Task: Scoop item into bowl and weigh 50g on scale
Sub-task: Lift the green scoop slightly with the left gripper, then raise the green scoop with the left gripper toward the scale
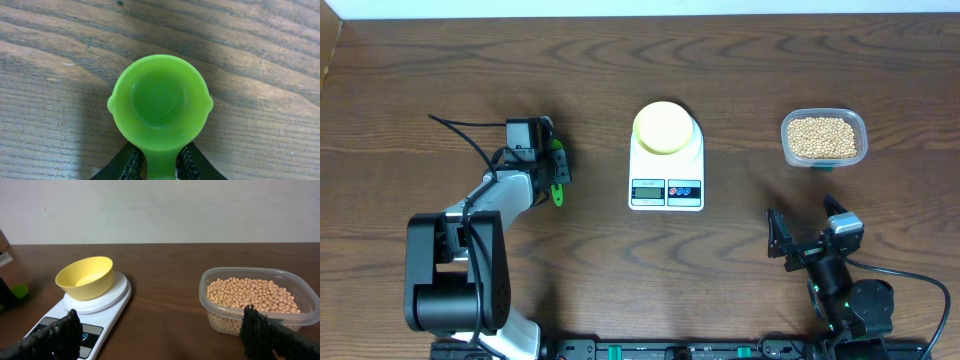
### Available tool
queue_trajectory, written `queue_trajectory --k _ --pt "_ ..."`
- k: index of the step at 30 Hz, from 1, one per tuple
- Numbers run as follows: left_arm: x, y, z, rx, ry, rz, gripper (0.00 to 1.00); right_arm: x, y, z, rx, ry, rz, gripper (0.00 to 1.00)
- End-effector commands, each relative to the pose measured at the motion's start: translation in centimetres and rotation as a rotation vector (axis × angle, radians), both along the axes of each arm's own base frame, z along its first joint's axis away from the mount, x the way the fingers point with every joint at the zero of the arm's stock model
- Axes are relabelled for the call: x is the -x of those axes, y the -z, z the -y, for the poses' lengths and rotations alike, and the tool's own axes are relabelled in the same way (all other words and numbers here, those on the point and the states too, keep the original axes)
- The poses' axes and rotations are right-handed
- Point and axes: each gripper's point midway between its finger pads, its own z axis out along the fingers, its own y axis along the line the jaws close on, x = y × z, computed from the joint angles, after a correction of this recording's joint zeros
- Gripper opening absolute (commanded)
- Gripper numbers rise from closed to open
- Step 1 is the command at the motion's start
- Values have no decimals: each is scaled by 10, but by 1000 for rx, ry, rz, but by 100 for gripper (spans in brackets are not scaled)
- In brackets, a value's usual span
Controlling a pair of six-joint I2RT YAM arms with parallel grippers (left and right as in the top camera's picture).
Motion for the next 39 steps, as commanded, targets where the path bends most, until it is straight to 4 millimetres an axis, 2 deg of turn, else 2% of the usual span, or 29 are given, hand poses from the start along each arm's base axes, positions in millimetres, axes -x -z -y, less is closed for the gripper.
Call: queue_trajectory --k 1,4,8,10,11,17,18,20,26,31,39 --pt "13 16 1 0 0 -57 22 1 0 -2 -8 -6 -1 99" --pt "10 9 1 2 -3 -36 20 1 0 -2 -8 -7 -1 99" --pt "3 -14 1 41 -70 21 19 1 0 -2 -8 -7 -1 99" --pt "-1 -29 1 65 -105 62 19 1 0 -2 -8 -7 -1 99" --pt "-3 -38 1 78 -123 84 15 1 0 -2 -8 -7 -1 99" --pt "-9 -95 1 208 -280 221 15 1 0 -2 -8 -7 -1 99" --pt "-9 -104 1 243 -312 239 11 1 0 -2 -8 -6 -1 99" --pt "-9 -123 7 320 -346 273 8 1 0 -2 -8 -7 -1 99" --pt "-1 -168 34 543 -316 319 8 1 0 -2 -8 -7 -1 99" --pt "5 -187 47 735 -400 289 7 1 0 -2 -8 -6 -1 99" --pt "15 -196 73 953 -421 158 7 1 -3 -2 -11 -9 13 99"
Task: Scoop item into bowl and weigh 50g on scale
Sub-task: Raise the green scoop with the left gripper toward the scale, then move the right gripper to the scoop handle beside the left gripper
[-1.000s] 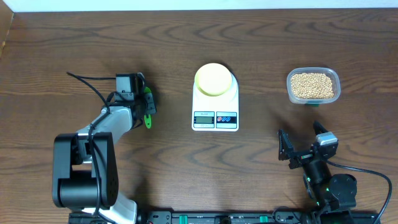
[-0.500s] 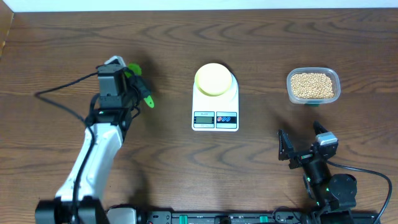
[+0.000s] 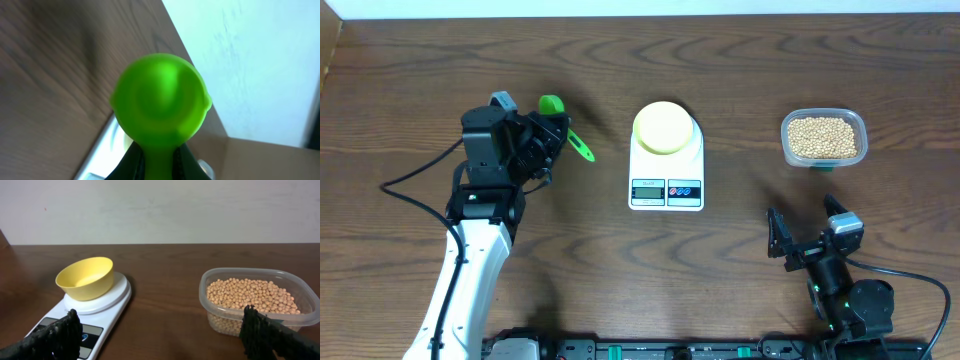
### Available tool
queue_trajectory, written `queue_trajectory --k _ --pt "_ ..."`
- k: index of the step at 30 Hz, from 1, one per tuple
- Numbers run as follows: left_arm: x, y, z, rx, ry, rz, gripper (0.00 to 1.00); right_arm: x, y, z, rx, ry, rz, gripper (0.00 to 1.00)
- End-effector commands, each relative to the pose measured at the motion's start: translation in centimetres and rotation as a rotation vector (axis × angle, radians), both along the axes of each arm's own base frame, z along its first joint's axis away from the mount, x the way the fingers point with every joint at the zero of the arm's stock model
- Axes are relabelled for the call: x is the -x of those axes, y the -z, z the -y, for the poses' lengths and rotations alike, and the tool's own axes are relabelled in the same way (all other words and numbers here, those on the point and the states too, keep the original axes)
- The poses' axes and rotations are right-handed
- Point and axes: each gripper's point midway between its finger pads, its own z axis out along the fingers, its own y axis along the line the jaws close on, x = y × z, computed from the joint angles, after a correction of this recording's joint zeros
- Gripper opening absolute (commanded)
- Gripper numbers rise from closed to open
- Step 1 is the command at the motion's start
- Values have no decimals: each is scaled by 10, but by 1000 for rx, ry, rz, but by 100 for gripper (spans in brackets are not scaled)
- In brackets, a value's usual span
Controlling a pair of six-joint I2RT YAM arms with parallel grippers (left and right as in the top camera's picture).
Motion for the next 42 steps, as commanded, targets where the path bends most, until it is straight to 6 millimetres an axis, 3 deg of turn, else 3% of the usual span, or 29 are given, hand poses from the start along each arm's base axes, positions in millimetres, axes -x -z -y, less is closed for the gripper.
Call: queue_trajectory --k 1,9,18,21,25,34,39,42 --pt "12 -1 20 154 49 -60 7 2 -4 -5 -12 -29 17 99" --pt "19 -6 39 214 124 -78 7 7 -32 -15 -123 -87 50 99" --pt "19 -23 53 305 169 -54 8 8 -113 -24 -119 -141 41 99" --pt "17 -31 55 347 170 -41 7 -1 -140 -38 -97 -217 -12 99" --pt "17 -43 60 367 211 2 8 -20 -160 -57 -37 -319 -173 99" --pt "24 -48 68 454 240 -48 7 -61 -162 -81 -47 -435 -465 99" --pt "22 -47 67 496 199 -85 7 -56 -151 -108 -210 -601 -595 99" --pt "22 -47 67 516 188 -102 7 -59 -145 -118 -236 -642 -631 65"
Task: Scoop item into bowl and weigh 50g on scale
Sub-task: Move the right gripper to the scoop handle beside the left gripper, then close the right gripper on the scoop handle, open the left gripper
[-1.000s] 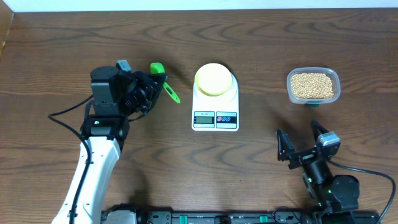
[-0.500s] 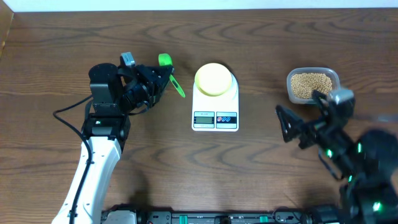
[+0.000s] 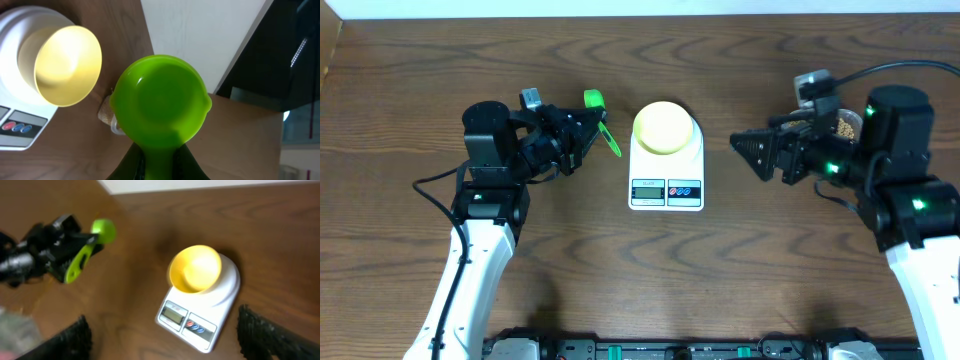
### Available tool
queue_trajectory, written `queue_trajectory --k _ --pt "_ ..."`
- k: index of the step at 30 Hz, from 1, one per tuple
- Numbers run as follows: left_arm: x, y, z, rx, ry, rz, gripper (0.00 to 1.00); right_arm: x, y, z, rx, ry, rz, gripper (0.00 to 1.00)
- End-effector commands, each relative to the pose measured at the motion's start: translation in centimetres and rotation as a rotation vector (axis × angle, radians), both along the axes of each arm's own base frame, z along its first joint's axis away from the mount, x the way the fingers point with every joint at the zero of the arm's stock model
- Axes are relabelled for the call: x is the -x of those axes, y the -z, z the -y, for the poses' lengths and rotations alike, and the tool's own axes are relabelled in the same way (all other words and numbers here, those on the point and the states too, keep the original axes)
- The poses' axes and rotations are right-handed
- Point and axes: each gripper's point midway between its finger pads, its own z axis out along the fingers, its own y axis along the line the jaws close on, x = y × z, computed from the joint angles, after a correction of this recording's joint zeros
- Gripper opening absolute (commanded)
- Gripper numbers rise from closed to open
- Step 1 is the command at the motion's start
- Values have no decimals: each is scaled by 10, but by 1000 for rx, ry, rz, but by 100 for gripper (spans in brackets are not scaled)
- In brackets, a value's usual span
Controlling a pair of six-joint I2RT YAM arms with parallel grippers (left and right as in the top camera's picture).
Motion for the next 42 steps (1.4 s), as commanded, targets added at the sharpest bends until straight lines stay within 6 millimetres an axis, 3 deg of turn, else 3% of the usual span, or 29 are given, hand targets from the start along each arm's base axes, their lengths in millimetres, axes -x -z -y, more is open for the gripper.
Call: queue_trajectory --k 1,3,8,14,21,26,32,42 --pt "5 3 2 55 -8 -63 7 9 -4 -23 -96 -92 -78 63" --pt "5 3 2 87 -22 -100 7 4 6 -30 -83 -71 -117 64" --pt "5 3 4 151 -47 -176 7 0 19 -58 -18 -80 -99 80" --pt "7 18 18 146 -101 -269 7 -4 30 -92 69 -34 -53 79" --pt "7 28 31 144 -187 -334 7 -3 9 -123 53 -34 80 75" --pt "15 30 51 122 -157 -333 7 -8 19 -125 102 38 80 75" --pt "18 32 61 99 -158 -324 7 -8 32 -133 138 47 66 53" --pt "18 33 63 89 -154 -316 7 -24 59 -132 185 135 18 49"
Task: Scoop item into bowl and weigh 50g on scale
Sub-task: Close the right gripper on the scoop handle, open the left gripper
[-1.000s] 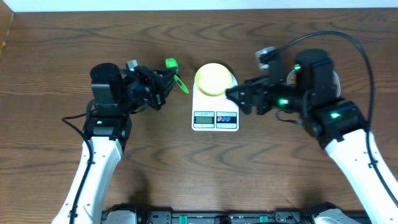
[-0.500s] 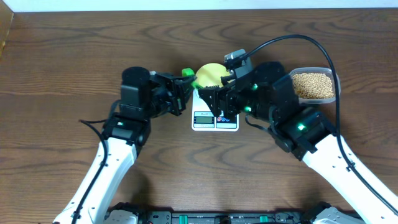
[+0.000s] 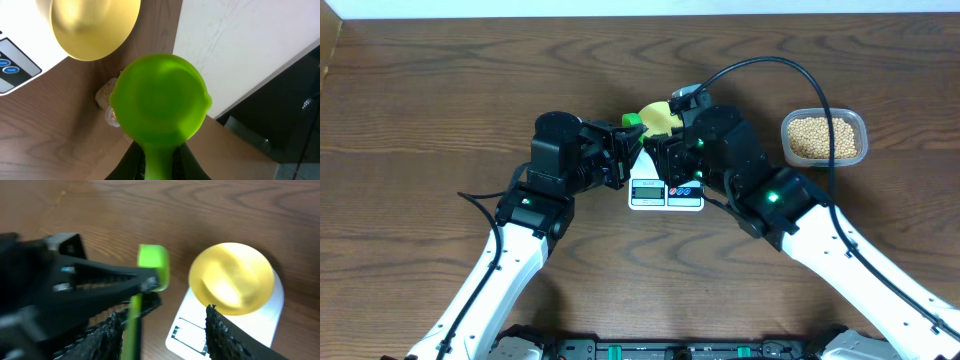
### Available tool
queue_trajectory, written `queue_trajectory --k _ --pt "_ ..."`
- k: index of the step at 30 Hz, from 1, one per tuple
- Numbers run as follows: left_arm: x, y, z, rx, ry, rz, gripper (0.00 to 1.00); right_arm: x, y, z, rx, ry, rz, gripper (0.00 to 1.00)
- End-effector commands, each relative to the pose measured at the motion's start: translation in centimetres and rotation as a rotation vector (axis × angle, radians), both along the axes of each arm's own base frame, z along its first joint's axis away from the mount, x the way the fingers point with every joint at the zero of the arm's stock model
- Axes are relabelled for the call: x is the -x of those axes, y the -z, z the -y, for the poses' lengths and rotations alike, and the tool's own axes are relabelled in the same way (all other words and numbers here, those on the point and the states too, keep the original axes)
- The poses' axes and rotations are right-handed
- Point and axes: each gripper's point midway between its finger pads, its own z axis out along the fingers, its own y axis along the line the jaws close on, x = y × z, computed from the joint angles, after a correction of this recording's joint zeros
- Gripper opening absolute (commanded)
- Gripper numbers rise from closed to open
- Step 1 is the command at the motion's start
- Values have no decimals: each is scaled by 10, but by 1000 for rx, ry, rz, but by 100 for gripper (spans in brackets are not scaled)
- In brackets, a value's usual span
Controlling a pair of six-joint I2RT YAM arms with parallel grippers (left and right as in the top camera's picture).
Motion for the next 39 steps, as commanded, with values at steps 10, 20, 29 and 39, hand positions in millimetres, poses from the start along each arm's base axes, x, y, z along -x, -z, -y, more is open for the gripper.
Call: queue_trajectory --k 10,20,29,39 --pt "-2 5 -5 -30 -27 14 7 -11 0 -10 -34 33 6 37" --pt "-3 5 -7 -36 -39 16 8 -6 -4 -19 -53 -1 8 21" --pt "-3 5 -7 -35 -38 16 7 -6 -4 -19 -53 -3 7 9" --pt "-2 5 -6 -32 -32 15 7 -5 -4 -20 -56 -8 5 1"
